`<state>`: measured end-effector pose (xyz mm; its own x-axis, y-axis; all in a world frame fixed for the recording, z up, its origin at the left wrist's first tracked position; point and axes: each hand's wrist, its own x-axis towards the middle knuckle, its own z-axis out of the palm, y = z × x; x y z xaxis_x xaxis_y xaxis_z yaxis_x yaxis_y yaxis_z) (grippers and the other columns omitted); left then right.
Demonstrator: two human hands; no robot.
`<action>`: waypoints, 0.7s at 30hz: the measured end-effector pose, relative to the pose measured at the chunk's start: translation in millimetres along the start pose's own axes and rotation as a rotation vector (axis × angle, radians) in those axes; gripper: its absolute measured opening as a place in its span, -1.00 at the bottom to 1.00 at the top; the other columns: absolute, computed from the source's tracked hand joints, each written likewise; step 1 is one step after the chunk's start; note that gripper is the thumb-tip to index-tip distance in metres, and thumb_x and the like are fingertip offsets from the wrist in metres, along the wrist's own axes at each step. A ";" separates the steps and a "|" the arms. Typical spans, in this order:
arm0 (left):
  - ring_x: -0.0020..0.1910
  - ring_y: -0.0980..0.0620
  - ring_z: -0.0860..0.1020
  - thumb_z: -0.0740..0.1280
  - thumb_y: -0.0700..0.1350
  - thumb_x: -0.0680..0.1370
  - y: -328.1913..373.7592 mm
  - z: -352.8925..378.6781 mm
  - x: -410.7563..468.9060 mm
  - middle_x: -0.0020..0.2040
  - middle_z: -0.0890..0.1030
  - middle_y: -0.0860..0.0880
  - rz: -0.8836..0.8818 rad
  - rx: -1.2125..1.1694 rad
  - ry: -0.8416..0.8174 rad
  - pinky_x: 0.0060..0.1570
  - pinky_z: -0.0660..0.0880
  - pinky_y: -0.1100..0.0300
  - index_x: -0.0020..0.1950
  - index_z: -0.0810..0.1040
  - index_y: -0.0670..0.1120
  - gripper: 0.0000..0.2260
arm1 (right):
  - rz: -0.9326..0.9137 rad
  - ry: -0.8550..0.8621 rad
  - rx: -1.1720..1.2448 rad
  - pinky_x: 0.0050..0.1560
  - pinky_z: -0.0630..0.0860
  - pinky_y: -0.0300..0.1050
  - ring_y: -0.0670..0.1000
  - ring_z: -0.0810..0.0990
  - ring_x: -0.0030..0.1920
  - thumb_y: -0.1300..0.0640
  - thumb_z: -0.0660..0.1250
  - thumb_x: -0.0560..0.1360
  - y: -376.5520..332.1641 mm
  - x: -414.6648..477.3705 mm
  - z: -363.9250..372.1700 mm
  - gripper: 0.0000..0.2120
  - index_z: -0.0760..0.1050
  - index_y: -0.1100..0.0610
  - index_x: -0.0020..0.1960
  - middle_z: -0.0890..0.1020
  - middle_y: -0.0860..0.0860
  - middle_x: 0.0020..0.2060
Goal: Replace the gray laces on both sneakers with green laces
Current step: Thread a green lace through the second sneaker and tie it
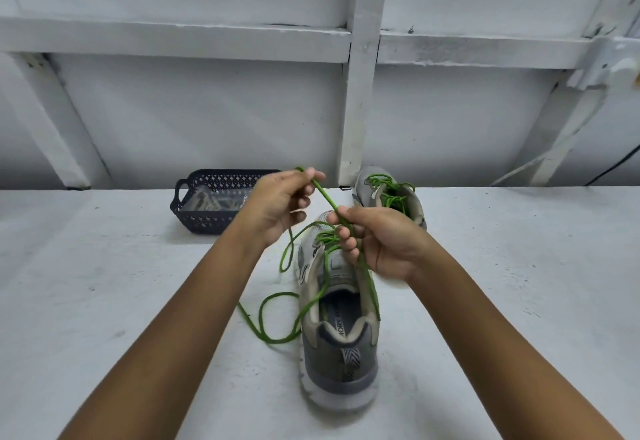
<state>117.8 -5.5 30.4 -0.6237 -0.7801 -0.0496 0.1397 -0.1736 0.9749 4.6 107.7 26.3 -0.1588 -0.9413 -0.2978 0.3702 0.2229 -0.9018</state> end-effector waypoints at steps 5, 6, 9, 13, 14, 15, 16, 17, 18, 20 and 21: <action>-0.57 0.25 0.43 0.20 -0.15 0.61 17.5 -10.1 23.4 -0.49 0.57 0.11 -0.018 -0.150 0.148 -0.55 0.29 0.44 -0.15 0.53 -0.09 -0.82 | 0.021 -0.035 0.069 -0.57 0.27 -0.35 -0.14 0.31 -0.55 0.15 0.17 0.59 6.5 -1.4 -10.5 -0.76 0.52 0.19 -0.17 0.38 -0.04 -0.50; -0.58 0.25 0.45 0.19 -0.16 0.61 19.7 -11.0 27.6 -0.49 0.58 0.10 -0.014 -0.167 0.166 -0.55 0.29 0.43 -0.15 0.53 -0.09 -0.81 | 0.021 -0.046 0.075 -0.57 0.26 -0.35 -0.15 0.29 -0.56 0.14 0.17 0.59 7.6 -2.0 -12.6 -0.76 0.51 0.19 -0.17 0.37 -0.05 -0.50; -0.55 0.24 0.51 0.17 -0.18 0.62 23.1 -11.6 37.0 -0.48 0.60 0.09 -0.009 -0.189 0.201 -0.56 0.33 0.43 -0.16 0.51 -0.10 -0.80 | 0.021 -0.070 0.090 -0.56 0.24 -0.35 -0.15 0.29 -0.55 0.15 0.16 0.59 10.5 -3.7 -18.4 -0.77 0.52 0.20 -0.14 0.37 -0.05 -0.50; -0.40 0.16 0.57 0.19 -0.08 0.62 15.8 -10.1 37.0 -0.38 0.66 0.07 -0.138 0.111 0.136 -0.36 0.41 0.29 -0.16 0.47 -0.06 -0.82 | -0.015 -0.090 0.123 -0.50 0.41 -0.32 -0.12 0.41 -0.48 0.36 0.09 0.57 9.0 -6.4 -26.1 -0.75 0.55 0.28 0.02 0.46 0.01 -0.41; -0.33 0.12 0.57 0.20 -0.05 0.61 11.5 -8.5 33.7 -0.31 0.67 0.05 -0.188 0.283 0.105 -0.29 0.39 0.26 -0.15 0.48 -0.06 -0.82 | -0.041 -0.088 0.123 -0.46 0.47 -0.31 -0.11 0.46 -0.45 0.41 0.06 0.55 8.0 -7.1 -28.8 -0.71 0.54 0.29 0.05 0.50 0.03 -0.39; -0.27 0.09 0.55 0.20 -0.02 0.61 5.7 -5.8 30.2 -0.23 0.67 0.02 -0.217 0.441 0.081 -0.26 0.37 0.24 -0.13 0.50 -0.07 -0.80 | -0.075 -0.078 0.121 -0.42 0.51 -0.29 -0.10 0.51 -0.42 0.44 0.05 0.54 7.0 -7.6 -32.1 -0.70 0.53 0.29 0.07 0.55 0.03 -0.36; -0.23 0.08 0.53 0.20 -0.01 0.61 -1.4 -1.8 26.1 -0.16 0.66 -0.01 -0.222 0.571 0.066 -0.23 0.37 0.22 -0.12 0.53 -0.07 -0.79 | -0.110 -0.057 0.114 -0.38 0.54 -0.28 -0.09 0.55 -0.39 0.45 0.07 0.54 6.3 -7.9 -35.6 -0.71 0.53 0.28 0.07 0.59 0.04 -0.34; -0.20 0.07 0.52 0.20 0.00 0.61 -9.6 3.1 21.8 -0.12 0.64 -0.01 -0.201 0.681 0.054 -0.20 0.38 0.20 -0.12 0.56 -0.07 -0.77 | -0.143 -0.024 0.096 -0.34 0.57 -0.27 -0.09 0.58 -0.37 0.44 0.09 0.54 6.0 -7.7 -39.2 -0.74 0.53 0.27 0.05 0.63 0.04 -0.32; -0.18 0.05 0.51 0.21 0.03 0.60 -18.3 9.0 16.5 -0.12 0.63 -0.02 -0.165 0.778 0.044 -0.17 0.39 0.19 -0.14 0.60 -0.08 -0.73 | -0.171 0.021 0.066 -0.30 0.59 -0.26 -0.09 0.62 -0.35 0.42 0.12 0.55 6.3 -6.9 -42.1 -0.77 0.53 0.25 0.02 0.66 0.04 -0.30; -0.18 -0.01 0.50 0.21 0.10 0.57 -32.9 21.1 4.3 -0.18 0.60 -0.06 -0.113 0.933 0.029 -0.18 0.38 0.19 -0.16 0.63 -0.15 -0.63 | -0.214 0.124 -0.025 -0.27 0.60 -0.26 -0.09 0.65 -0.31 0.37 0.16 0.57 10.2 -3.1 -46.0 -0.82 0.53 0.23 -0.04 0.68 0.04 -0.29; -0.16 -0.05 0.50 0.21 0.14 0.56 -38.6 26.3 -0.1 -0.20 0.58 -0.09 -0.111 1.000 0.017 -0.18 0.36 0.17 -0.17 0.64 -0.18 -0.58 | -0.223 0.173 -0.073 -0.27 0.59 -0.27 -0.09 0.65 -0.30 0.34 0.17 0.57 14.5 0.2 -47.1 -0.83 0.52 0.21 -0.07 0.68 0.03 -0.29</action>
<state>92.3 17.1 -1.6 -0.5817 -0.8000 -0.1472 -0.6336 0.3322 0.6987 -33.1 122.7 -1.5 -0.3850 -0.9133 -0.1328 0.2430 0.0385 -0.9693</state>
